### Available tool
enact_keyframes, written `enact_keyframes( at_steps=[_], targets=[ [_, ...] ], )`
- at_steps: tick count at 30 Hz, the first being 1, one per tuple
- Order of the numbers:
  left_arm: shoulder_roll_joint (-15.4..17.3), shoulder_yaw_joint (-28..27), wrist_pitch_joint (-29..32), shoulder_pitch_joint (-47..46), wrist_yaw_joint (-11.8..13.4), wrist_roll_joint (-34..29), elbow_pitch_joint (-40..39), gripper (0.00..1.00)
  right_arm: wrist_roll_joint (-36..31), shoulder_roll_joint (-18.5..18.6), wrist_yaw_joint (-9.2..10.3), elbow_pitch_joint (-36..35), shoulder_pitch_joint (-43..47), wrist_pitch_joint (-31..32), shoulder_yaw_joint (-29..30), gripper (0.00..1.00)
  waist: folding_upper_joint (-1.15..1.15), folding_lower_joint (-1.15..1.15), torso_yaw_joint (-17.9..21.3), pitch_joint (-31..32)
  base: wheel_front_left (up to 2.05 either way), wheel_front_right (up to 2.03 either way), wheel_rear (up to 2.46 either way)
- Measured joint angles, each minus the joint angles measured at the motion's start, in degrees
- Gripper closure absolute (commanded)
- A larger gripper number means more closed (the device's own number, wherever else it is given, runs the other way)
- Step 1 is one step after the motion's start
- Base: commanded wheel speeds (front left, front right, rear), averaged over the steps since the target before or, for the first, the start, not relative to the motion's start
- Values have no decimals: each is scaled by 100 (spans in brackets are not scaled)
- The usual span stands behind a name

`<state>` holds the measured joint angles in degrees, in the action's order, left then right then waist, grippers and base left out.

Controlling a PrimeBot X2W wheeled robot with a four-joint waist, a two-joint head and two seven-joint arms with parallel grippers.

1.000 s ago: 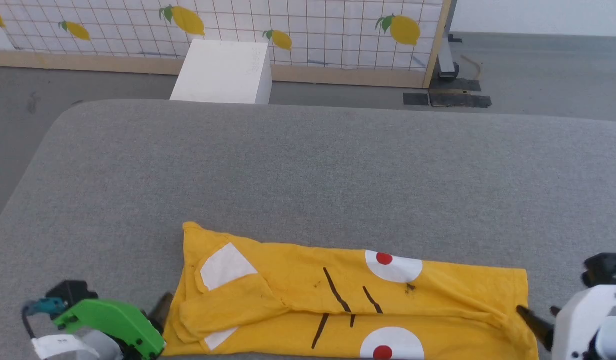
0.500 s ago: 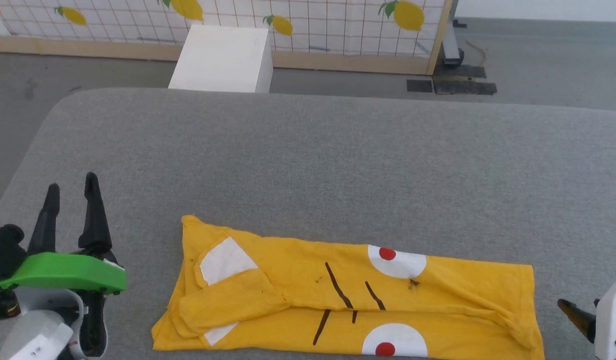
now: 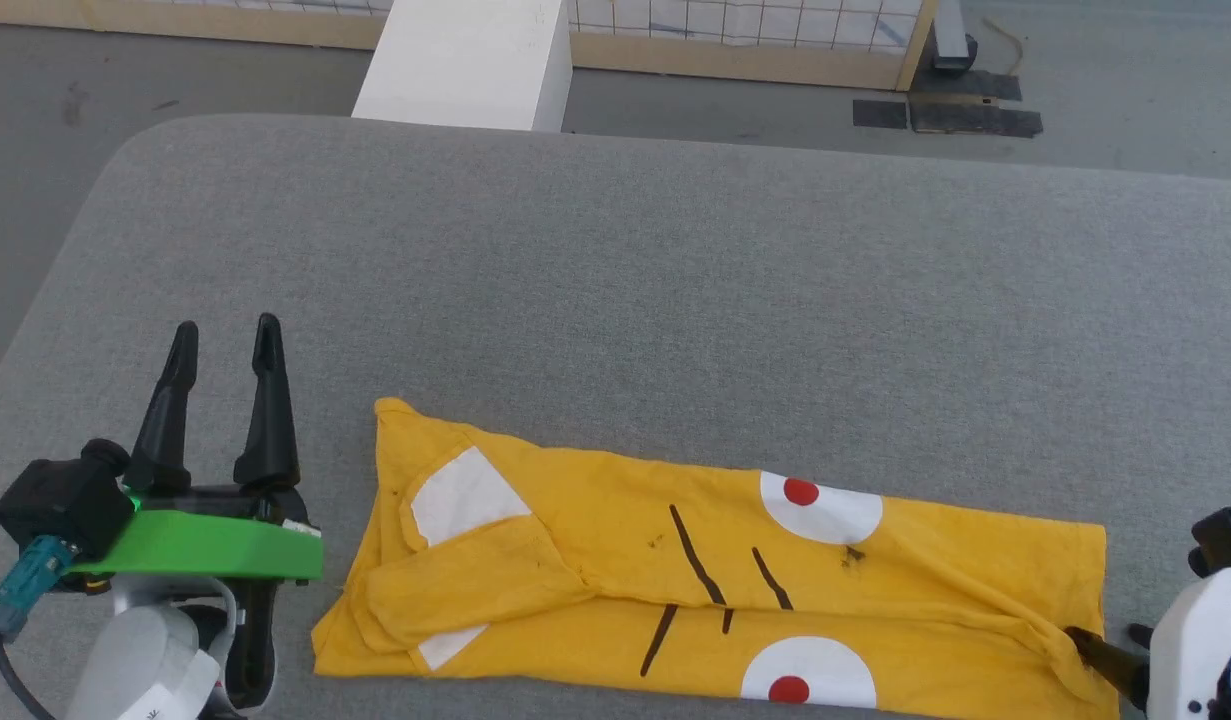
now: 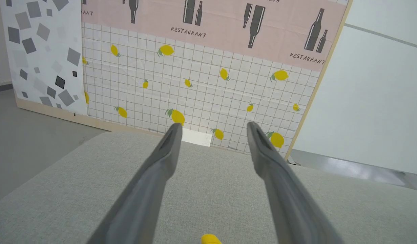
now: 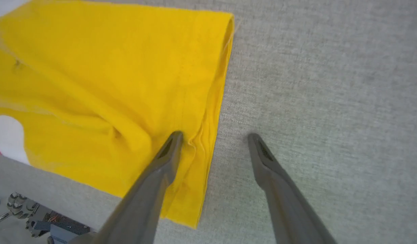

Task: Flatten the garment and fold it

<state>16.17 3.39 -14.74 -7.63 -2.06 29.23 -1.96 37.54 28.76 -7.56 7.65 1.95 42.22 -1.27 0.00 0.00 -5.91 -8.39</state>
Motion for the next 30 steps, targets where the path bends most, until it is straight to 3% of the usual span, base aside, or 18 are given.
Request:
enact_keyframes(
  at_steps=[14,15,16,17,25,30],
  targets=[
    [-516,-294,-4,23,-327,-311,336,0,483,189,43,330,-526,-309,-1044,0,0,0,-12,-46,0,0,0],
    [-533,-311,-4,23,-345,-313,336,0,490,208,43,359,-547,-309,-1061,65,0,0,-15,-42,0,0,0],
    [-535,-314,-4,23,-352,-331,348,0,490,231,42,398,-565,-310,-1076,90,0,0,-18,-36,0,0,0],
    [-539,-327,-4,24,-357,-357,349,0,490,244,34,436,-585,-310,-1081,100,0,0,-15,-32,0,0,0],
    [-567,-391,-4,27,-425,-495,423,0,470,276,-8,692,-695,-270,-880,100,0,0,21,-9,0,0,0],
    [-583,-419,-4,33,-446,-556,485,0,265,303,-24,903,-720,-218,-338,100,0,0,61,8,0,0,0]
  ],
)
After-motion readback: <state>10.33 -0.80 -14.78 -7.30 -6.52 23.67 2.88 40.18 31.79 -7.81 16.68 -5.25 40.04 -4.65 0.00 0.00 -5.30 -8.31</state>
